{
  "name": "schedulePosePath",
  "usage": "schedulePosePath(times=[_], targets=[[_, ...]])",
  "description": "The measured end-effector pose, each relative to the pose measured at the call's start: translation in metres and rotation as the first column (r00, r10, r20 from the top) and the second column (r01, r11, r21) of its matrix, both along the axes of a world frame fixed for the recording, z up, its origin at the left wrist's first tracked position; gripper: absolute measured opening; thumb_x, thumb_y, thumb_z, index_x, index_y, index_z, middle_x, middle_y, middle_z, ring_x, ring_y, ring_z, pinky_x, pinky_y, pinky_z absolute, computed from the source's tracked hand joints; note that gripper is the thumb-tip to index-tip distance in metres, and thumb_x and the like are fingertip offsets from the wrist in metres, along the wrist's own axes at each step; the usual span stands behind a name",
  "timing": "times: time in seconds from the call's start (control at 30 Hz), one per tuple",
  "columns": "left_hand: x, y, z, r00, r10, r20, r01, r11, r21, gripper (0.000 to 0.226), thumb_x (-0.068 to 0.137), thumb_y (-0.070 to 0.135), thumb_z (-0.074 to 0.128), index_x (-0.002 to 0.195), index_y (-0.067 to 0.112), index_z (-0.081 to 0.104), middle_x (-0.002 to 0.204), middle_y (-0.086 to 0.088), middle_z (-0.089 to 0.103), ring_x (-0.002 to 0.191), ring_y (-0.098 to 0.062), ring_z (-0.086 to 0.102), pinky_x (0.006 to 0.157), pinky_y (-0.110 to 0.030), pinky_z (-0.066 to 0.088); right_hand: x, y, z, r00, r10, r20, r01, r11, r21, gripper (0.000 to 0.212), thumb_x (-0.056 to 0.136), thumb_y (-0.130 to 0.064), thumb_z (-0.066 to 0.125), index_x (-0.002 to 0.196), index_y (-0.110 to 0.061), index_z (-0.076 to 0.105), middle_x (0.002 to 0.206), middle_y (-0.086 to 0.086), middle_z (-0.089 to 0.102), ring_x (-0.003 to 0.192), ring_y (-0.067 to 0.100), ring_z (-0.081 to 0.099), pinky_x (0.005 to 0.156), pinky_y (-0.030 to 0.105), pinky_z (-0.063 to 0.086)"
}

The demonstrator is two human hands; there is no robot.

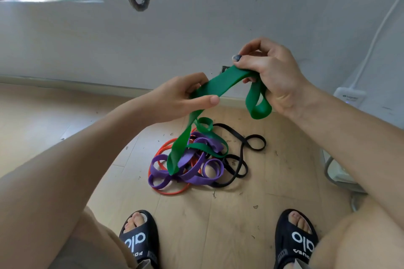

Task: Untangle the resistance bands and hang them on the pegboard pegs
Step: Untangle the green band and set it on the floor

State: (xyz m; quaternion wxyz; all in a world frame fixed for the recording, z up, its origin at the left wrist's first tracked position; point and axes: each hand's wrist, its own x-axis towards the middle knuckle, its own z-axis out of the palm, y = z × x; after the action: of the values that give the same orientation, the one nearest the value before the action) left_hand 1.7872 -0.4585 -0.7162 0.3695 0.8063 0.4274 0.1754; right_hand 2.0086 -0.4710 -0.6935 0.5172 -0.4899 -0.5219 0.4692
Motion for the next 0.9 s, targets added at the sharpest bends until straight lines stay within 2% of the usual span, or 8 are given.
schedulePosePath(times=[0.13, 0.27, 0.33, 0.47, 0.63, 0.73, 0.83, 0.9], targets=[[0.003, 0.001, 0.004, 1.0, 0.01, 0.022, -0.011, 1.0, 0.014, 0.042, 0.08, 0.069, 0.063, 0.088, 0.028, 0.055, 0.067, 0.012, 0.043, 0.063, -0.012, 0.041, 0.059, -0.032, 0.035, -0.001, 0.0, 0.003, 0.998, 0.004, -0.057, -0.004, 1.0, 0.005, 0.016, 0.09, -0.005, 0.07, 0.083, -0.019, 0.064, 0.081, -0.003, 0.068, 0.076, 0.011, 0.063, 0.063, 0.023, 0.049], [0.001, -0.002, 0.003, 1.0, -0.006, 0.009, 0.006, 1.0, -0.017, 0.036, 0.081, 0.066, 0.06, 0.095, 0.033, 0.058, 0.072, 0.01, 0.057, 0.069, -0.014, 0.055, 0.067, -0.045, 0.048, 0.005, 0.004, -0.001, 0.997, -0.04, 0.069, 0.041, 0.999, -0.009, 0.013, 0.09, -0.007, 0.072, 0.085, -0.016, 0.064, 0.082, -0.001, 0.067, 0.073, 0.008, 0.063, 0.062, 0.022, 0.05], [0.003, -0.007, -0.001, 0.999, -0.038, -0.038, 0.037, 0.999, -0.025, 0.038, 0.077, 0.066, 0.065, 0.099, 0.037, 0.055, 0.076, 0.014, 0.054, 0.071, -0.013, 0.052, 0.068, -0.041, 0.046, 0.007, 0.005, -0.004, 0.995, -0.049, 0.089, 0.051, 0.998, -0.021, 0.012, 0.091, -0.009, 0.072, 0.086, -0.016, 0.064, 0.085, 0.0, 0.067, 0.075, 0.009, 0.062, 0.063, 0.022, 0.05], [0.002, -0.006, -0.004, 0.999, -0.023, -0.026, 0.023, 1.0, -0.011, 0.035, 0.076, 0.051, 0.075, 0.1, 0.033, 0.057, 0.078, 0.009, 0.057, 0.072, -0.024, 0.056, 0.072, -0.054, 0.05, 0.006, 0.006, -0.006, 0.992, -0.033, 0.12, 0.034, 0.999, -0.004, 0.01, 0.094, -0.012, 0.07, 0.088, -0.016, 0.063, 0.085, 0.001, 0.065, 0.073, 0.009, 0.061, 0.066, 0.022, 0.051], [-0.007, -0.006, 0.004, 0.988, -0.005, 0.156, 0.017, 0.997, -0.074, 0.029, 0.093, 0.008, 0.073, 0.119, 0.008, 0.062, 0.103, -0.005, 0.074, 0.1, -0.022, 0.072, 0.094, -0.04, 0.059, 0.009, 0.006, -0.016, 0.816, -0.014, 0.578, -0.038, 0.996, 0.077, 0.009, 0.101, -0.026, 0.062, 0.101, -0.019, 0.068, 0.089, -0.004, 0.069, 0.077, 0.007, 0.063, 0.069, 0.02, 0.048], [0.0, -0.008, 0.001, 0.987, -0.01, 0.157, 0.022, 0.997, -0.073, 0.025, 0.093, 0.005, 0.072, 0.116, 0.01, 0.064, 0.097, -0.006, 0.073, 0.091, -0.023, 0.071, 0.085, -0.038, 0.058, -0.002, 0.0, -0.017, 0.785, 0.014, 0.62, -0.108, 0.988, 0.114, 0.017, 0.105, -0.026, 0.051, 0.104, -0.024, 0.068, 0.089, -0.008, 0.069, 0.078, 0.004, 0.06, 0.061, 0.011, 0.041], [0.006, -0.008, 0.002, 0.985, 0.012, 0.174, 0.005, 0.995, -0.099, 0.028, 0.089, 0.005, 0.074, 0.113, 0.018, 0.065, 0.09, 0.01, 0.071, 0.087, -0.013, 0.069, 0.079, -0.029, 0.053, -0.016, -0.008, -0.016, 0.83, 0.086, 0.551, -0.193, 0.971, 0.139, 0.023, 0.105, -0.029, 0.046, 0.103, -0.021, 0.067, 0.092, -0.001, 0.07, 0.083, 0.01, 0.061, 0.073, 0.025, 0.045], [0.008, -0.01, 0.003, 0.987, 0.01, 0.162, 0.005, 0.996, -0.087, 0.032, 0.087, 0.005, 0.076, 0.111, 0.025, 0.067, 0.093, 0.014, 0.073, 0.09, -0.01, 0.07, 0.08, -0.026, 0.053, -0.023, -0.015, -0.02, 0.813, 0.101, 0.573, -0.246, 0.952, 0.181, 0.02, 0.106, -0.03, 0.046, 0.103, -0.017, 0.061, 0.084, -0.003, 0.063, 0.073, 0.005, 0.055, 0.063, 0.024, 0.039]])
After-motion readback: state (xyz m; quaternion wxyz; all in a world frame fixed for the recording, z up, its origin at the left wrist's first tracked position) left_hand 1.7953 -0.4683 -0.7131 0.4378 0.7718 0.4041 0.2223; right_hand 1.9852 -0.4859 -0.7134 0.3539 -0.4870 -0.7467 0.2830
